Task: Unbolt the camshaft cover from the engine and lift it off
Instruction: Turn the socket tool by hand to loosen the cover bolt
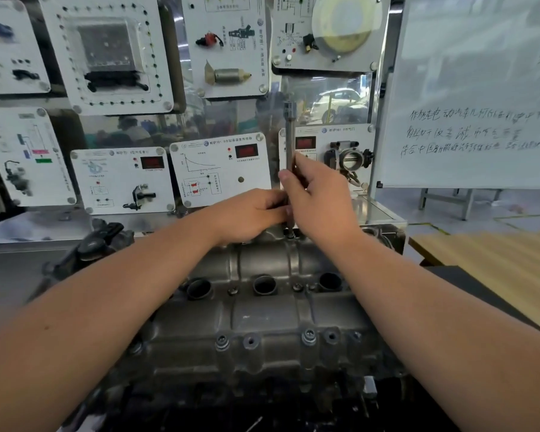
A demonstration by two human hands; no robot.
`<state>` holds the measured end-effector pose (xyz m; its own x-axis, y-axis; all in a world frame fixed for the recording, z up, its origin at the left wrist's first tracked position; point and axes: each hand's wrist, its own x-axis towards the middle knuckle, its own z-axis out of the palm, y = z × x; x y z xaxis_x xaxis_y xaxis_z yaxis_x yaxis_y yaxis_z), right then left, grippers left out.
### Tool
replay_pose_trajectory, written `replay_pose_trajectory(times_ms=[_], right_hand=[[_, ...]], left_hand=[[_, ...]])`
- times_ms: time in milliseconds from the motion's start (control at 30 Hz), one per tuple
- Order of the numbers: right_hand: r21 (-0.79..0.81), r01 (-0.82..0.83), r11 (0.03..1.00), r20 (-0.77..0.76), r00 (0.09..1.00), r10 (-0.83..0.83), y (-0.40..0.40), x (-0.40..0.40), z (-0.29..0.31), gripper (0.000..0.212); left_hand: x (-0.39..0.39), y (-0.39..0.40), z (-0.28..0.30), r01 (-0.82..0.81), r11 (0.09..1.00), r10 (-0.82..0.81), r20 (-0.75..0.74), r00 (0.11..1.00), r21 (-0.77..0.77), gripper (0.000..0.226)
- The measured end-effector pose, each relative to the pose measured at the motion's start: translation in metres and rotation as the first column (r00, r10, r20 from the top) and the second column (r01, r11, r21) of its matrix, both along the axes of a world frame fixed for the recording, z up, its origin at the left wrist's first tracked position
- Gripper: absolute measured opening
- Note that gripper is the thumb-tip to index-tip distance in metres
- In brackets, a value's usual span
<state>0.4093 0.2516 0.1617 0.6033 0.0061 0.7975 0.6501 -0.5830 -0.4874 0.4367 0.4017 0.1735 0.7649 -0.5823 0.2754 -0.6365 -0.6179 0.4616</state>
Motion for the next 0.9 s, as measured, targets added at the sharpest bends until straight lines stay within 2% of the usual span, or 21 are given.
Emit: replay_pose_trajectory(times_ms=[33,100,167,233,300,367,400,533,700,800,900], right_hand=[[0.014,-0.021,1.000,-0.013,1.000,0.021,0.000,0.001,0.000,0.015],[0.028,-0.037,0.999,-0.025,0.999,0.037,0.000,0.003,-0.002,0.015],[0.060,-0.043,0.997,-0.055,0.997,0.046,0.001,0.002,-0.002,0.032],[0.120,-0.027,0.992,-0.072,0.997,0.036,0.001,0.002,-0.001,0.045],[0.135,0.020,0.991,-0.042,0.999,-0.014,0.001,0.001,-0.002,0.037],[0.117,0.055,0.992,-0.008,0.998,-0.055,0.000,0.000,-0.001,0.017],[0.094,0.062,0.994,0.001,0.998,-0.063,0.000,0.000,0.000,0.014],[0.048,0.074,0.996,-0.034,0.997,-0.072,-0.002,-0.002,0.002,0.027],[0.068,0.025,0.997,-0.071,0.997,-0.020,0.000,-0.001,0.000,0.014],[0.166,0.009,0.986,-0.068,0.998,0.002,-0.001,-0.001,-0.001,0.031],[0.143,0.025,0.989,-0.020,1.000,-0.023,-0.002,-0.001,0.000,0.010]], left_hand=[[0.001,0.001,0.000,-0.008,1.000,0.008,-0.006,1.000,0.011,0.030],[0.005,0.002,-0.002,-0.003,1.000,0.004,-0.010,1.000,0.018,0.023],[0.007,0.002,-0.001,0.007,1.000,-0.007,-0.004,1.000,0.012,0.022],[0.008,0.001,-0.002,0.009,1.000,-0.010,0.010,1.000,0.018,0.033],[0.010,-0.001,-0.003,-0.002,0.999,0.000,0.034,0.999,0.045,0.039],[0.012,-0.002,-0.003,0.000,0.999,-0.003,0.053,0.999,0.047,0.039],[0.011,-0.002,-0.004,0.007,0.999,-0.009,0.058,0.998,0.040,0.038],[0.011,0.000,-0.007,0.042,0.999,-0.042,0.063,0.997,0.009,0.032],[0.011,0.001,-0.004,0.043,0.998,-0.045,0.058,0.997,0.034,0.036],[0.011,-0.001,-0.003,0.040,0.997,-0.044,0.070,0.997,0.059,0.037],[0.010,-0.002,-0.003,0.036,0.999,-0.039,0.073,0.997,0.041,0.034]])
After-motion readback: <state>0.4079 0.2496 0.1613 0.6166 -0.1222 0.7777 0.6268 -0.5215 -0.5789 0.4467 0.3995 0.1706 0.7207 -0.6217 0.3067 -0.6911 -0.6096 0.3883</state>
